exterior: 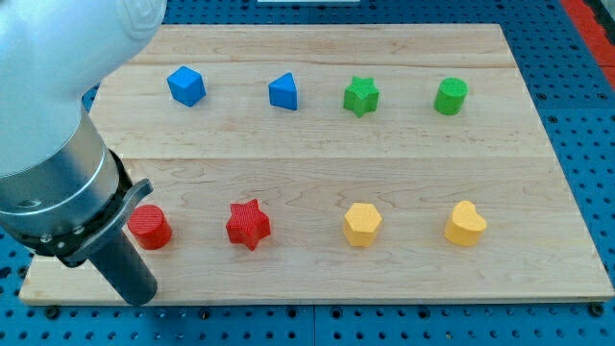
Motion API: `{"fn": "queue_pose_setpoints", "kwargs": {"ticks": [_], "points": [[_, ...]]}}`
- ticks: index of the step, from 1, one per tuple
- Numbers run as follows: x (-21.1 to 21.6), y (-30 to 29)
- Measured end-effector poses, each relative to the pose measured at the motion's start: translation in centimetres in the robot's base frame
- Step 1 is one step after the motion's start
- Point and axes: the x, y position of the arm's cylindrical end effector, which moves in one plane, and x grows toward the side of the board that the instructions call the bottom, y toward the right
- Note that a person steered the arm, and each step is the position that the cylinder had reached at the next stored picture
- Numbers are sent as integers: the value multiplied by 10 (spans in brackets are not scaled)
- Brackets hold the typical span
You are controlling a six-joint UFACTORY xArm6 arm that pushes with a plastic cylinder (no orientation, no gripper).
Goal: Slide the hexagon closure to the yellow heart
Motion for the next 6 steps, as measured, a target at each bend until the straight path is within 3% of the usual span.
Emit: {"fn": "queue_pose_setpoints", "kwargs": {"ticks": [6], "points": [[1, 28]]}}
